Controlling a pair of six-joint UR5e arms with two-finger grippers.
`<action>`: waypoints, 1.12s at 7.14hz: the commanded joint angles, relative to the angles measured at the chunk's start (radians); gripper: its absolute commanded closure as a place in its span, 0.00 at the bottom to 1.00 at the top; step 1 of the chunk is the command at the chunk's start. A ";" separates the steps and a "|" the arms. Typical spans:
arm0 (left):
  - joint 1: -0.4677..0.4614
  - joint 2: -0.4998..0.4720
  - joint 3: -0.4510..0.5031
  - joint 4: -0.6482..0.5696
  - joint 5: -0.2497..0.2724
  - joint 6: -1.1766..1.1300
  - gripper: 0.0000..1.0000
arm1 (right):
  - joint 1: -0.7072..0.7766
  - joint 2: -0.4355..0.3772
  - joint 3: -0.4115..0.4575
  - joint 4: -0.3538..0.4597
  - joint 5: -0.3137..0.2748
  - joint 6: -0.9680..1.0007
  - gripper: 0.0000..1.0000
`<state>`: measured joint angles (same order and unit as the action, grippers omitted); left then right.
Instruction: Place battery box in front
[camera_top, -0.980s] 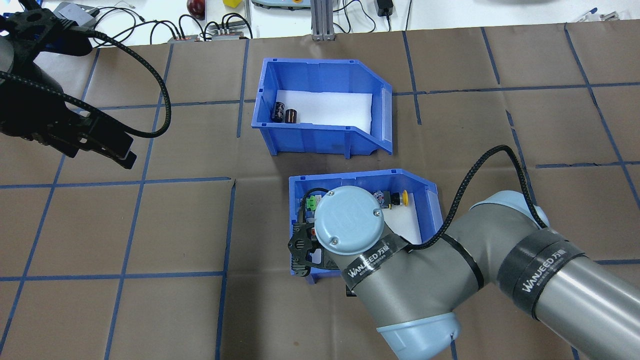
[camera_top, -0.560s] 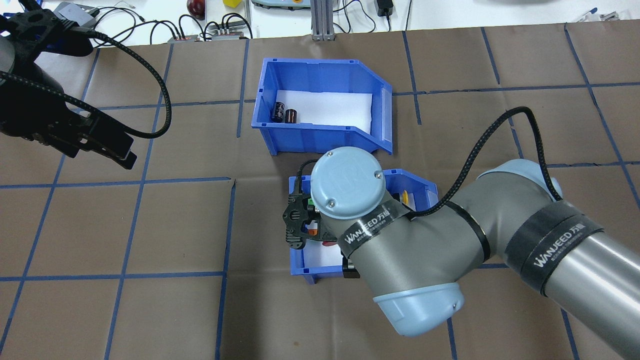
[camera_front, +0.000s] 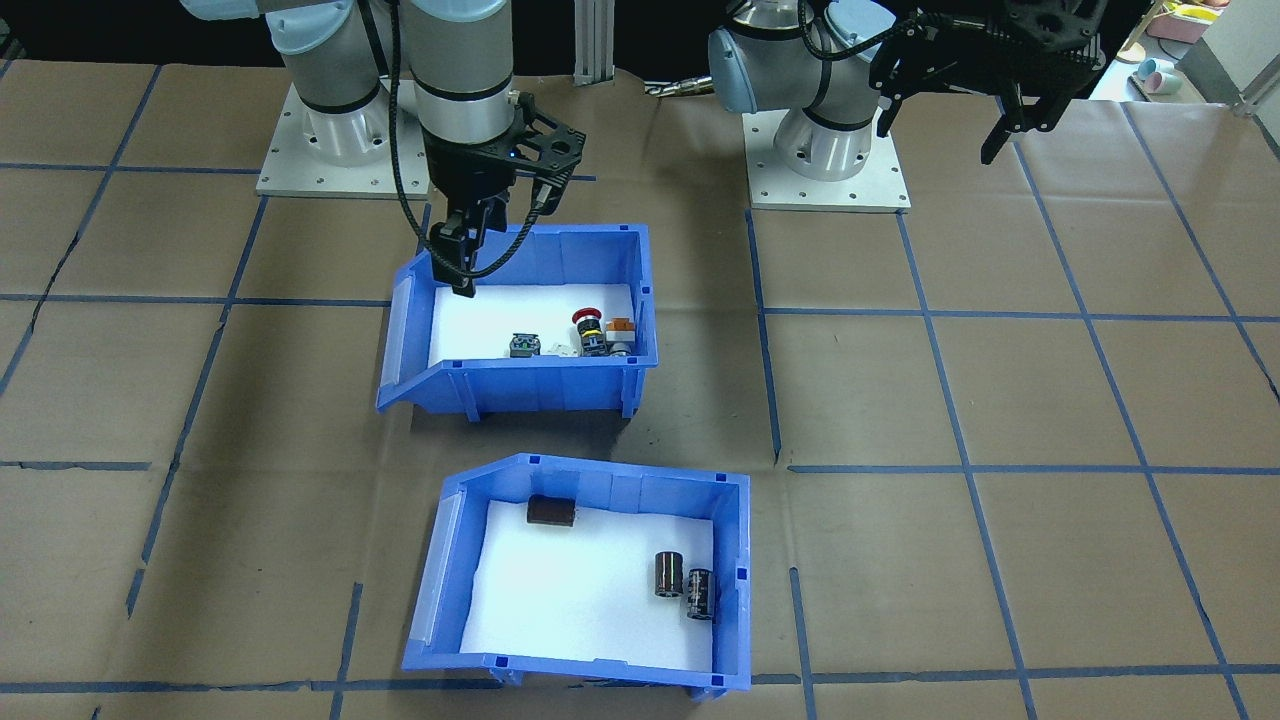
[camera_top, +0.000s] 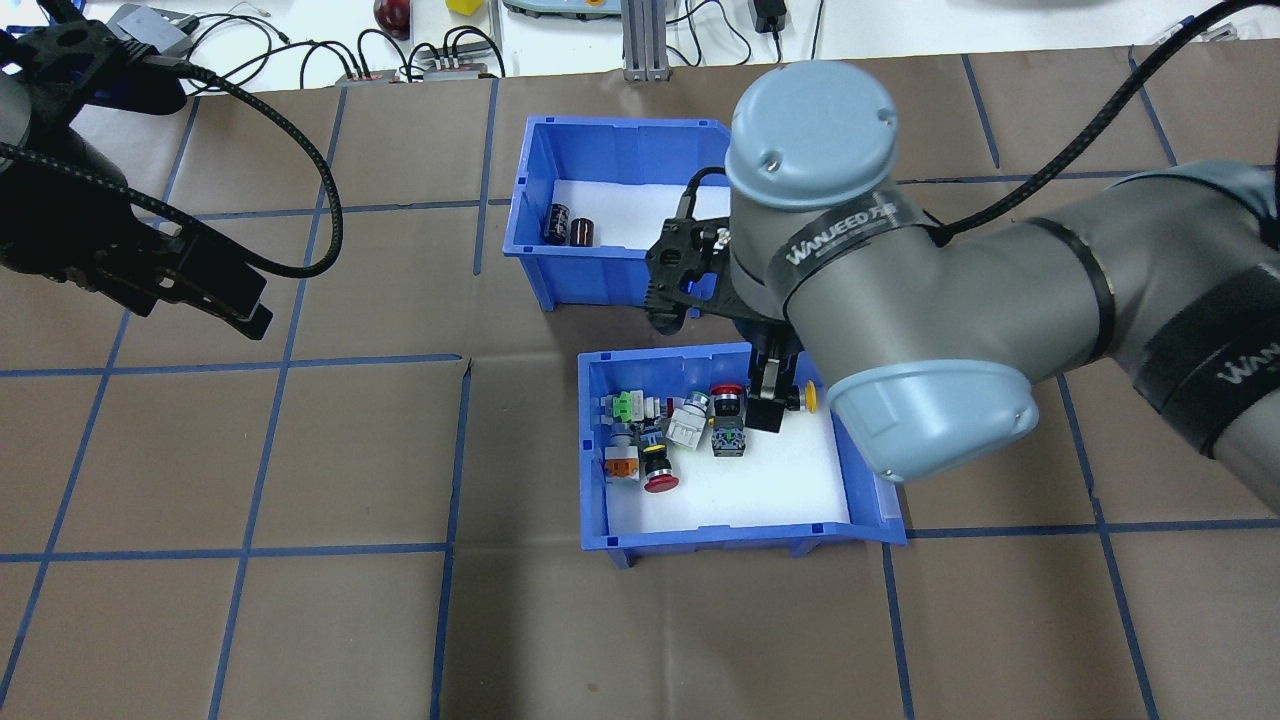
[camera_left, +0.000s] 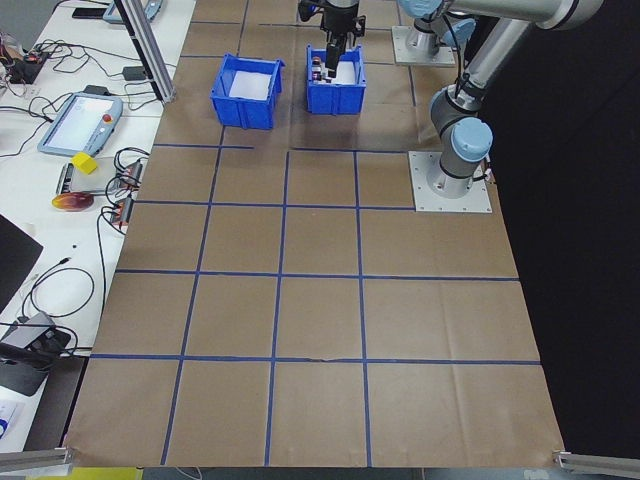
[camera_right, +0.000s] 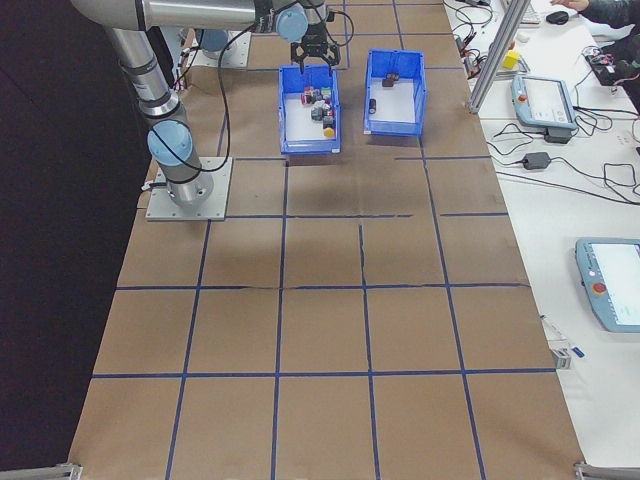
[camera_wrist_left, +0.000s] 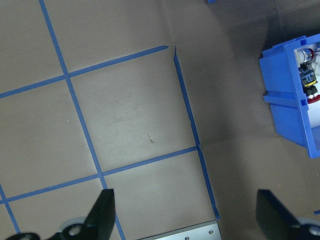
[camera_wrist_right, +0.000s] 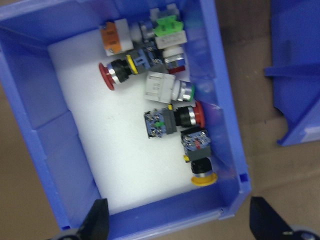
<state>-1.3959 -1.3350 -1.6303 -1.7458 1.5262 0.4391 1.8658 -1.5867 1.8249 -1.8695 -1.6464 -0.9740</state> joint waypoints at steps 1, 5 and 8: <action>0.002 0.000 0.001 0.002 0.006 0.003 0.01 | -0.184 -0.002 -0.044 0.016 0.007 0.064 0.00; 0.002 0.000 0.001 0.003 0.006 -0.002 0.01 | -0.319 -0.001 -0.185 0.191 0.016 0.781 0.00; 0.002 0.000 0.000 0.018 0.008 0.004 0.01 | -0.323 -0.002 -0.228 0.312 0.080 0.977 0.00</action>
<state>-1.3944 -1.3341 -1.6288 -1.7383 1.5321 0.4435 1.5435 -1.5851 1.6040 -1.5917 -1.5749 -0.0627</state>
